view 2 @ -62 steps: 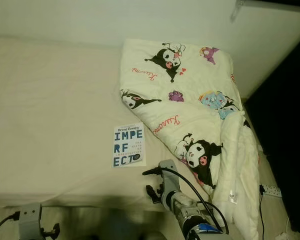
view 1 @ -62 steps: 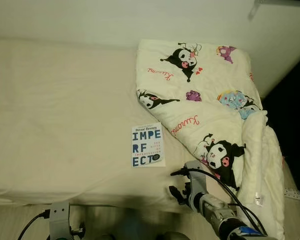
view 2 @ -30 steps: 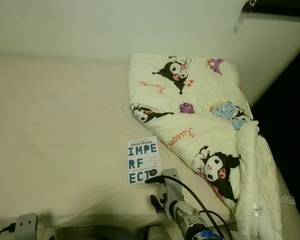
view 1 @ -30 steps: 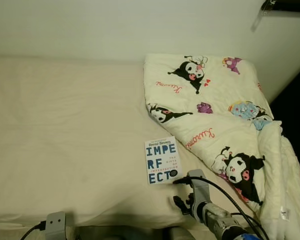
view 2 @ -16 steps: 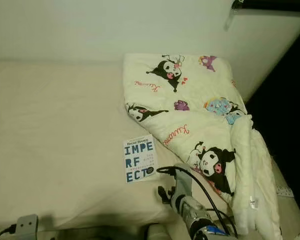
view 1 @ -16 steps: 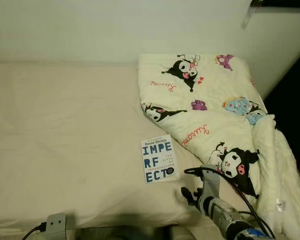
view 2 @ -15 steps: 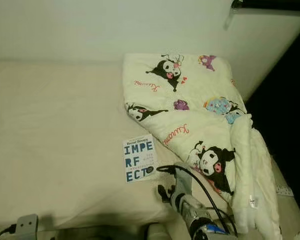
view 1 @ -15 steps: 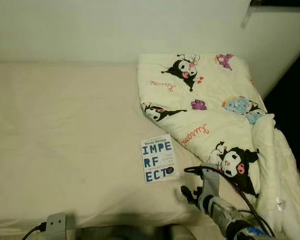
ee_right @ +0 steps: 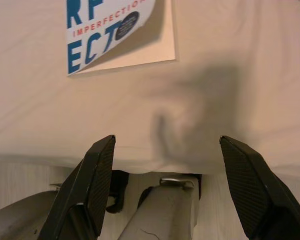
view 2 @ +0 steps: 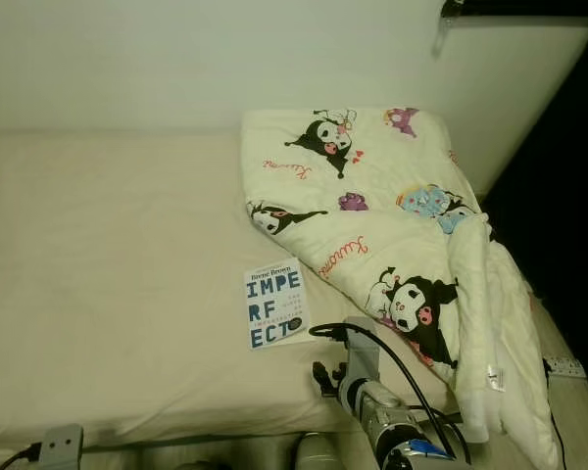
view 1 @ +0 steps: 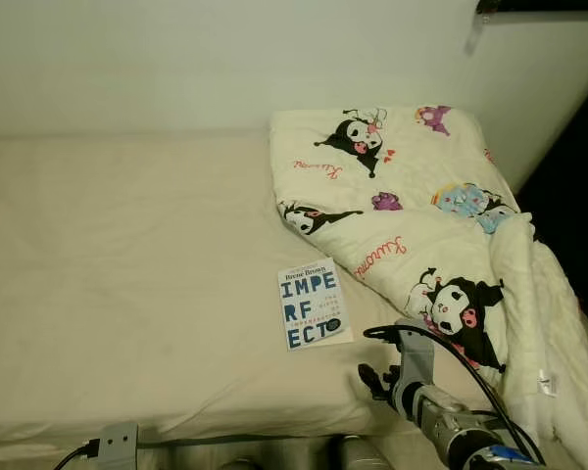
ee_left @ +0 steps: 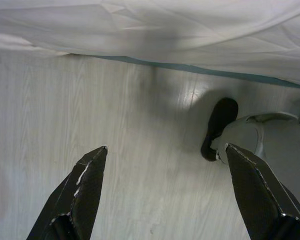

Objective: Clean up the room

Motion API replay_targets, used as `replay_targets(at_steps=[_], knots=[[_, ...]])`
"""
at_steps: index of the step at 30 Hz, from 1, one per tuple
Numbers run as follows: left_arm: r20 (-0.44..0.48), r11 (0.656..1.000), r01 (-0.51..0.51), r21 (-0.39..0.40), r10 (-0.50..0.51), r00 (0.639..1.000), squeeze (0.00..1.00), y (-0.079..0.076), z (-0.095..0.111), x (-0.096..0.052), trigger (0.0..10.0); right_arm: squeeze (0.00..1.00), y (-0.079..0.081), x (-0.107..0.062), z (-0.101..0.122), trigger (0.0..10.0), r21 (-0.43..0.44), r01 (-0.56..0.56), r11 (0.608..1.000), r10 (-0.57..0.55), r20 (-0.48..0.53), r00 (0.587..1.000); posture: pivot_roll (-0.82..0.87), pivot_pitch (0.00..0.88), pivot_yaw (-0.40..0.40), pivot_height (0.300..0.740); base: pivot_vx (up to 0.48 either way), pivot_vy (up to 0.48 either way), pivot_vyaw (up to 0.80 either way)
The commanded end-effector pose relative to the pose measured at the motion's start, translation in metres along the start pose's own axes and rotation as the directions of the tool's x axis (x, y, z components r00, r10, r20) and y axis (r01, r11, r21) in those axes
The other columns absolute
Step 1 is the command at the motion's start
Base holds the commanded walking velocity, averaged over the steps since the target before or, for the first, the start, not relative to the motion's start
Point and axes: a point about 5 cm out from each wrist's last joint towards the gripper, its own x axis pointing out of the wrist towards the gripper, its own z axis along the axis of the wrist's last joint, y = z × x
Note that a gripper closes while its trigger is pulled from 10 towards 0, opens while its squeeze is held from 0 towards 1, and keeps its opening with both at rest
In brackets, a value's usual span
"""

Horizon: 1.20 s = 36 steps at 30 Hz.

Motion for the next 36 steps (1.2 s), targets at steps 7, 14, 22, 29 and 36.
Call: replay_targets(at_steps=[7,14,22,29,36], knots=[[-0.029,1.0,-0.014,0.022,0.014,0.999,0.0,0.003,-0.007,-0.001,10.0,0.0,0.0,-0.001,-0.011,10.0,0.009,0.005,1.0,-0.004,-0.038,0.999,-0.03,0.078,0.027,0.74,-0.274,0.0,0.0],[-0.032,0.999,-0.014,0.038,0.015,0.999,0.0,0.001,-0.008,-0.002,10.0,0.0,0.002,-0.001,-0.014,10.0,0.006,0.001,1.0,-0.001,-0.045,0.999,-0.03,0.085,0.03,0.74,0.0,0.0,0.0],[-0.038,0.999,-0.016,0.048,0.018,0.999,0.0,0.002,-0.01,-0.002,10.0,0.0,0.002,-0.001,-0.014,10.0,0.006,0.002,1.0,-0.002,-0.049,0.999,-0.03,0.086,0.032,0.74,0.0,0.0,0.0],[-0.023,0.998,-0.005,0.057,0.007,1.0,0.0,-0.002,-0.005,-0.001,10.0,0.0,-0.002,-0.001,-0.009,10.0,0.009,0.038,0.999,-0.037,-0.04,0.999,-0.03,0.086,0.032,0.74,0.0,0.0,0.0],[-0.016,0.998,-0.002,0.059,0.003,1.0,0.0,-0.004,-0.002,0.0,10.0,0.0,-0.003,-0.001,-0.005,10.0,0.008,0.041,0.999,-0.041,-0.039,0.998,-0.03,0.09,0.035,0.74,0.0,0.0,0.0]])
